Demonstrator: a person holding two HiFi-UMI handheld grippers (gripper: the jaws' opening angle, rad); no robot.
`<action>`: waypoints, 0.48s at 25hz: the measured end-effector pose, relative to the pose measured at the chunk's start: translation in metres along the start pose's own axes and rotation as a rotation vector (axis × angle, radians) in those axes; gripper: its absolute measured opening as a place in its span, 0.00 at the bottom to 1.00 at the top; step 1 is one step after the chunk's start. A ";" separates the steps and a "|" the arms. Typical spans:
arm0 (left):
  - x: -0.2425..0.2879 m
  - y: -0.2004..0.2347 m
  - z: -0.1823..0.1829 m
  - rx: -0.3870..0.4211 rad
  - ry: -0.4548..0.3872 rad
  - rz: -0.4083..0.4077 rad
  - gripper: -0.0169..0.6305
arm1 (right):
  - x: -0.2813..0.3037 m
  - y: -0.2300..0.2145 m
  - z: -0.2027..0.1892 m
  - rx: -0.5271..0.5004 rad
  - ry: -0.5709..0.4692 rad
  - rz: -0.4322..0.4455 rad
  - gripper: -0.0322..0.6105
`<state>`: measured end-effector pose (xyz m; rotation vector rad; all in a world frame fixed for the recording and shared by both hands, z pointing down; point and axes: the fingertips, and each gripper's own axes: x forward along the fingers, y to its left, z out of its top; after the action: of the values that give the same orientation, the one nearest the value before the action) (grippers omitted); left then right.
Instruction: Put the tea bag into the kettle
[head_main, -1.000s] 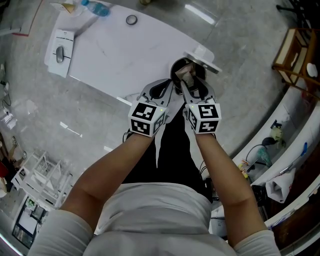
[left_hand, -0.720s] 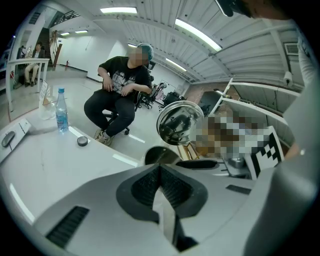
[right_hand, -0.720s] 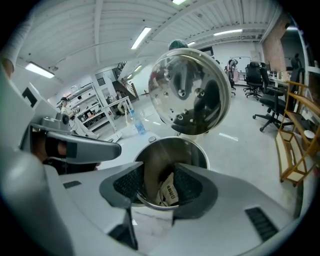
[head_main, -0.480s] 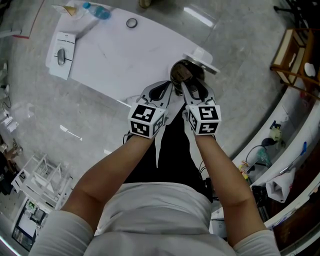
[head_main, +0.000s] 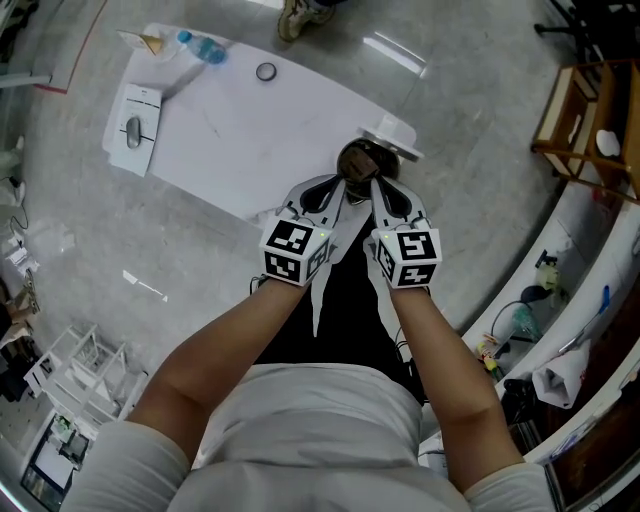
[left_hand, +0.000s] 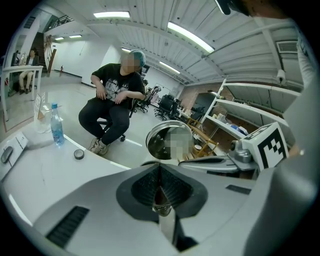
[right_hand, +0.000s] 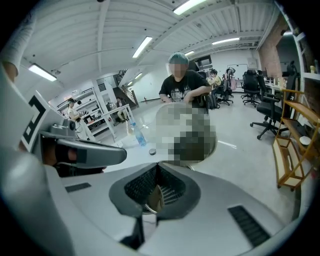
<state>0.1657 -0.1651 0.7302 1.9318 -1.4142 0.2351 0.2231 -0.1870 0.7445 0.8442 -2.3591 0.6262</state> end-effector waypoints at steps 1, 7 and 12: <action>-0.003 -0.003 0.005 0.006 -0.004 -0.004 0.04 | -0.005 0.003 0.005 -0.001 -0.006 0.001 0.07; -0.021 -0.026 0.048 0.076 -0.042 -0.036 0.04 | -0.036 0.018 0.050 -0.006 -0.083 0.010 0.07; -0.043 -0.053 0.089 0.095 -0.094 -0.060 0.04 | -0.065 0.033 0.091 -0.016 -0.152 0.011 0.07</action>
<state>0.1728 -0.1822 0.6193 2.0841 -1.4256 0.1882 0.2126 -0.1896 0.6281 0.9013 -2.5028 0.5641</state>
